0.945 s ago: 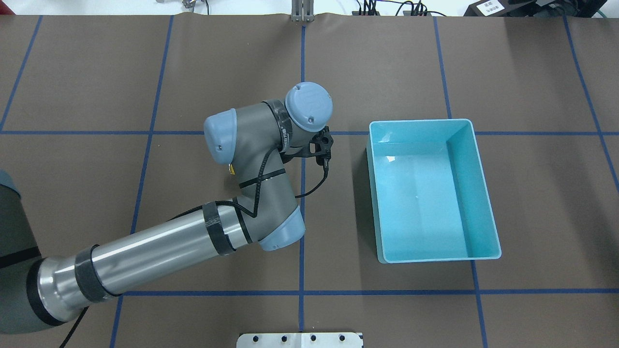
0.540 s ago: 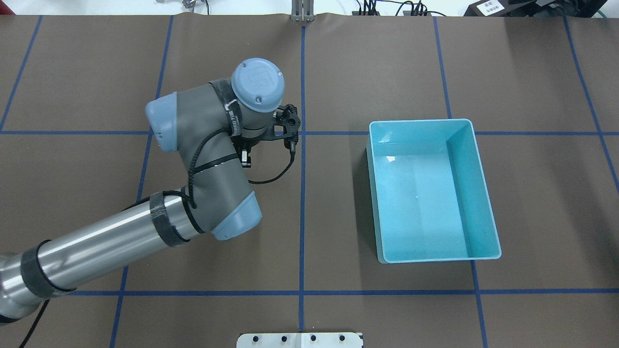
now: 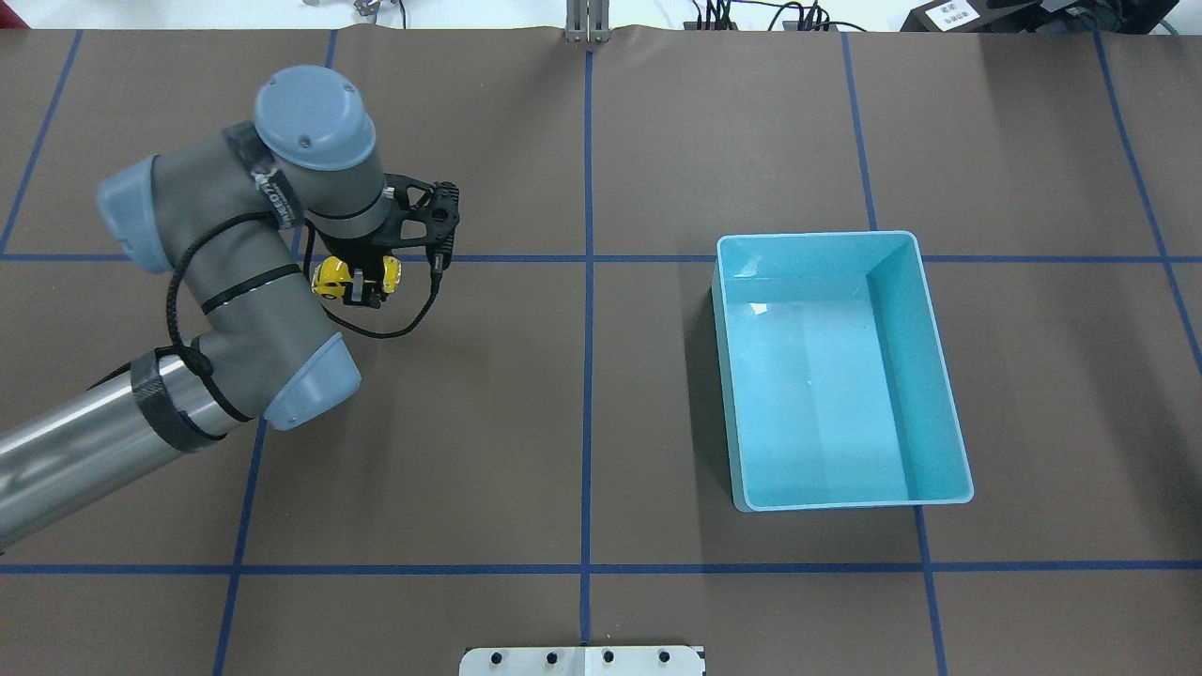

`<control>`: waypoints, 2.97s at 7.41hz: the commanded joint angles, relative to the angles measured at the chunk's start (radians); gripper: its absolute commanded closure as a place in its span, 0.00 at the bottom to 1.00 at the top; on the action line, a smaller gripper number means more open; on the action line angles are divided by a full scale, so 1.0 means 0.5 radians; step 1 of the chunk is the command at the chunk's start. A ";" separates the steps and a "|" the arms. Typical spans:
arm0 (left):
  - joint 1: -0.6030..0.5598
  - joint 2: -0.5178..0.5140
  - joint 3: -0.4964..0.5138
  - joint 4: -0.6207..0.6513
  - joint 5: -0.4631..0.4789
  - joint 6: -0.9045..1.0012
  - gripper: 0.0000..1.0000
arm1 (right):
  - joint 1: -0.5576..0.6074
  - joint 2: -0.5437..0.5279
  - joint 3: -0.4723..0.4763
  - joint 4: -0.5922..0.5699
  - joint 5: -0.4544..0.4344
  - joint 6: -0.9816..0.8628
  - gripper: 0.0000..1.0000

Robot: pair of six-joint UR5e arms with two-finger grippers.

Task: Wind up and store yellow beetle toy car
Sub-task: 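Drag the car backward along the table toward the robot with the left gripper, then keep pulling the car backward with the left gripper to wind it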

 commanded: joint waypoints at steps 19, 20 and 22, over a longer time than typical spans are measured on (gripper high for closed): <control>-0.059 0.449 0.063 -0.664 -0.196 0.032 1.00 | 0.000 0.001 0.003 0.000 -0.015 0.000 0.00; -0.059 0.449 0.066 -0.667 -0.196 0.032 1.00 | 0.000 0.001 0.003 0.000 -0.015 0.000 0.00; -0.059 0.452 0.090 -0.698 -0.196 0.059 1.00 | 0.000 0.001 0.003 0.000 -0.012 0.000 0.00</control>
